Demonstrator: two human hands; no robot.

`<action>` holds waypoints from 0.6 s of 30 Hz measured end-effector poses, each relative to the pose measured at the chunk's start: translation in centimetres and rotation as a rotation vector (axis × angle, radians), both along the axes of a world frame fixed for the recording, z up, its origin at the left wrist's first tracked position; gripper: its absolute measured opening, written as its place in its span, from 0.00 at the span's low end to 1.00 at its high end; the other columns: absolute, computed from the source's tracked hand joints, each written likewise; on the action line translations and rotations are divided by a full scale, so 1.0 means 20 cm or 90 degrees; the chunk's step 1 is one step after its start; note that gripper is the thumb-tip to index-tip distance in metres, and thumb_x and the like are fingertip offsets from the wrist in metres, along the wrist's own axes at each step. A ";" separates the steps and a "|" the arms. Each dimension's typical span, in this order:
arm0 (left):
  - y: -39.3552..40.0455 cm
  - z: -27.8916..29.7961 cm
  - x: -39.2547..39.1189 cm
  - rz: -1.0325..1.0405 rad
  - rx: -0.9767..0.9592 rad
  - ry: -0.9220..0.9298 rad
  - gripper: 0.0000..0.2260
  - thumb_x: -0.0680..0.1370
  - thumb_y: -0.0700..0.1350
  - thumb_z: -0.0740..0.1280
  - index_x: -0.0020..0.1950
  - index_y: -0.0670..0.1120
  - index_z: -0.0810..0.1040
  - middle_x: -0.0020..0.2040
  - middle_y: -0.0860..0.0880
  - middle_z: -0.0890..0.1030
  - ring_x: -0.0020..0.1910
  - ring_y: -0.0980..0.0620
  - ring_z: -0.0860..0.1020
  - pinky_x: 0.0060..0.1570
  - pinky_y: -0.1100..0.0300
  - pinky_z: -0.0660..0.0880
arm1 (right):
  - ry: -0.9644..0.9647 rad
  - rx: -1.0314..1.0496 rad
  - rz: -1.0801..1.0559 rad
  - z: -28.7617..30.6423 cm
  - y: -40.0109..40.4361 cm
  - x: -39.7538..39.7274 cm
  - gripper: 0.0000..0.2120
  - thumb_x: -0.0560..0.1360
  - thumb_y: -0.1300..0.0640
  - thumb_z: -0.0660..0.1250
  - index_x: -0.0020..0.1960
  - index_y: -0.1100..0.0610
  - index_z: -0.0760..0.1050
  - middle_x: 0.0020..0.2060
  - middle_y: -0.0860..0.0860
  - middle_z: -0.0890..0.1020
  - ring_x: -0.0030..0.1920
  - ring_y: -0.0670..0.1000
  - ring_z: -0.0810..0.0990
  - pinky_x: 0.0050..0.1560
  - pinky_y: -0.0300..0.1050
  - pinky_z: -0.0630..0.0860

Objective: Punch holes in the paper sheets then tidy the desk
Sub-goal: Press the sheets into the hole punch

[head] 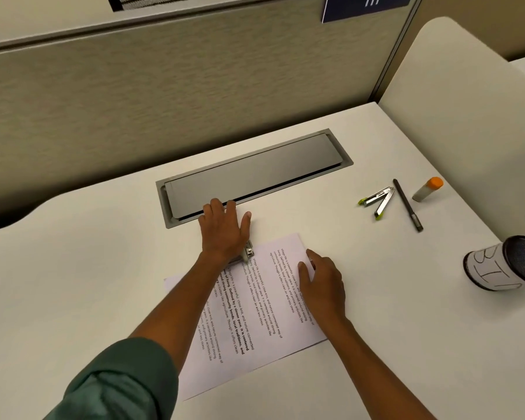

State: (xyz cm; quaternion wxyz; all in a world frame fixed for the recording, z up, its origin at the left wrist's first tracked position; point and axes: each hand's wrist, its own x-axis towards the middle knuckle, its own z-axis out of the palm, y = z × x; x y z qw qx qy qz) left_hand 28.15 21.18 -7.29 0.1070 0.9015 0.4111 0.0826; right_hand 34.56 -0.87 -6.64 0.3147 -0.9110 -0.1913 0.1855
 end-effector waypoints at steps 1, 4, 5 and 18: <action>0.00 -0.01 0.00 0.003 0.005 0.008 0.21 0.80 0.60 0.55 0.62 0.45 0.71 0.59 0.42 0.71 0.57 0.44 0.69 0.55 0.49 0.70 | -0.011 -0.006 0.002 0.00 0.00 0.00 0.21 0.80 0.49 0.60 0.71 0.53 0.68 0.61 0.52 0.77 0.60 0.52 0.77 0.57 0.50 0.78; 0.01 -0.02 0.01 0.012 0.006 0.014 0.22 0.79 0.59 0.55 0.64 0.45 0.70 0.61 0.42 0.70 0.59 0.44 0.68 0.56 0.49 0.69 | -0.032 -0.020 0.002 0.01 0.00 0.01 0.21 0.80 0.49 0.60 0.71 0.52 0.68 0.60 0.51 0.77 0.59 0.52 0.77 0.56 0.49 0.78; 0.01 -0.02 0.01 0.015 0.002 0.012 0.22 0.79 0.59 0.56 0.64 0.45 0.70 0.62 0.42 0.69 0.60 0.44 0.68 0.57 0.49 0.68 | -0.036 -0.028 0.001 0.01 0.00 0.01 0.21 0.80 0.48 0.60 0.71 0.52 0.67 0.60 0.51 0.77 0.59 0.52 0.76 0.56 0.49 0.78; 0.01 -0.03 0.02 0.044 -0.078 0.033 0.29 0.80 0.61 0.55 0.78 0.54 0.51 0.80 0.43 0.41 0.78 0.42 0.40 0.73 0.35 0.46 | -0.176 0.089 0.160 0.01 0.02 -0.36 0.19 0.75 0.57 0.69 0.65 0.53 0.75 0.60 0.53 0.77 0.60 0.53 0.75 0.57 0.50 0.76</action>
